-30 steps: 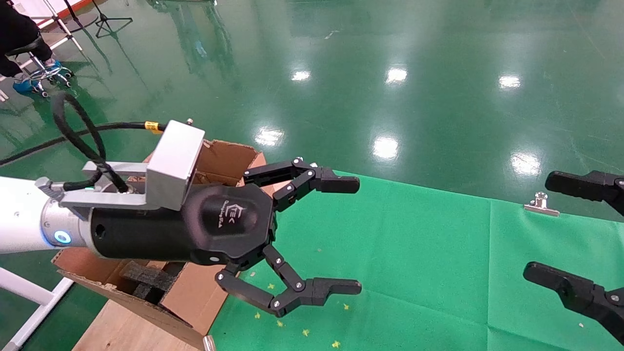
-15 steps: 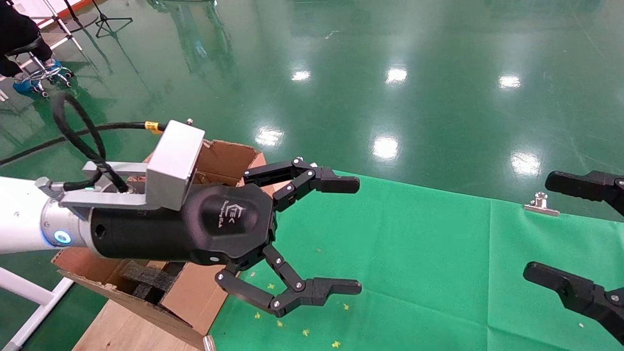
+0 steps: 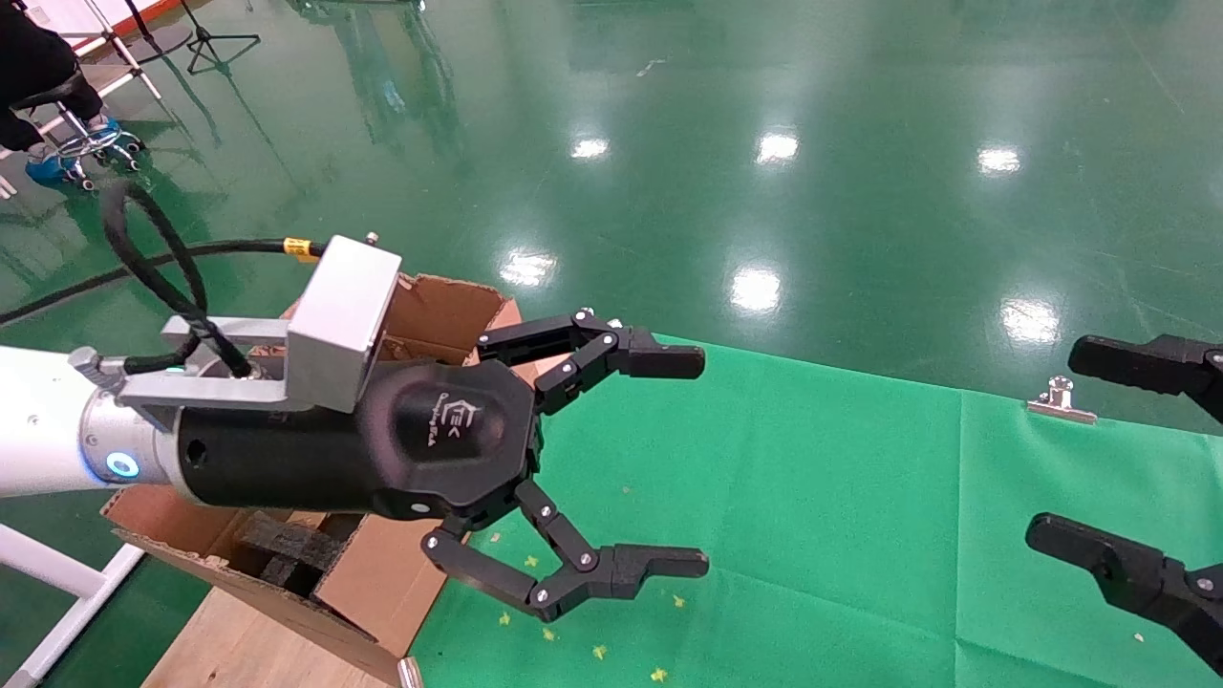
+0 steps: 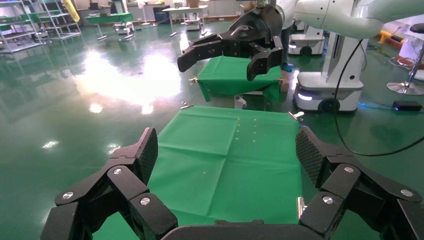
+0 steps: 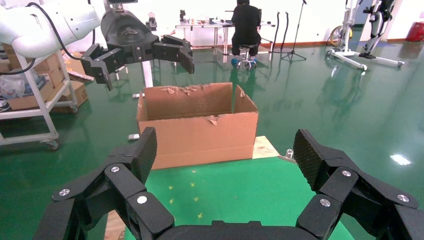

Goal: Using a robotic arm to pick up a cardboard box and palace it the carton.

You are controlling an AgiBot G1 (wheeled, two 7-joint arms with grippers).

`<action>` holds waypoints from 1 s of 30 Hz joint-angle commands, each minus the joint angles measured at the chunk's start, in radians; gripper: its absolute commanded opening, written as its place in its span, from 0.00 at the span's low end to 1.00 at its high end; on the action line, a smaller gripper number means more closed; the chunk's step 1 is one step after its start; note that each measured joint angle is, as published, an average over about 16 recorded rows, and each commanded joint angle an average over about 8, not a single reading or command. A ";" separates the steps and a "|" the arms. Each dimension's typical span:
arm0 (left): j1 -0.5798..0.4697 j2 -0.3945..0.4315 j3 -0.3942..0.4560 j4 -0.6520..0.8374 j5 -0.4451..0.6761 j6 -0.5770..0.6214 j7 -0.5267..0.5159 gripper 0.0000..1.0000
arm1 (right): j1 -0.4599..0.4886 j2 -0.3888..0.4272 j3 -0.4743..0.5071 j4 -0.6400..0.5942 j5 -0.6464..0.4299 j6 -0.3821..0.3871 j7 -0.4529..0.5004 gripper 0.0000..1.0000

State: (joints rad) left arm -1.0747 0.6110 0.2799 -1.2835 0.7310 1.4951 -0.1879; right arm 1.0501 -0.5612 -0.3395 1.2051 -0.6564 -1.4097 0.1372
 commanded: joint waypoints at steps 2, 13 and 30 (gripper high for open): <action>0.000 0.000 0.000 0.000 0.000 0.000 0.000 1.00 | 0.000 0.000 0.000 0.000 0.000 0.000 0.000 1.00; 0.000 0.000 0.000 0.000 0.000 0.000 0.000 1.00 | 0.000 0.000 0.000 0.000 0.000 0.000 0.000 1.00; 0.000 0.000 0.000 0.000 0.000 0.000 0.000 1.00 | 0.000 0.000 0.000 0.000 0.000 0.000 0.000 1.00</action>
State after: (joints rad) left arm -1.0747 0.6110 0.2798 -1.2835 0.7310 1.4951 -0.1879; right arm 1.0501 -0.5612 -0.3395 1.2051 -0.6564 -1.4097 0.1372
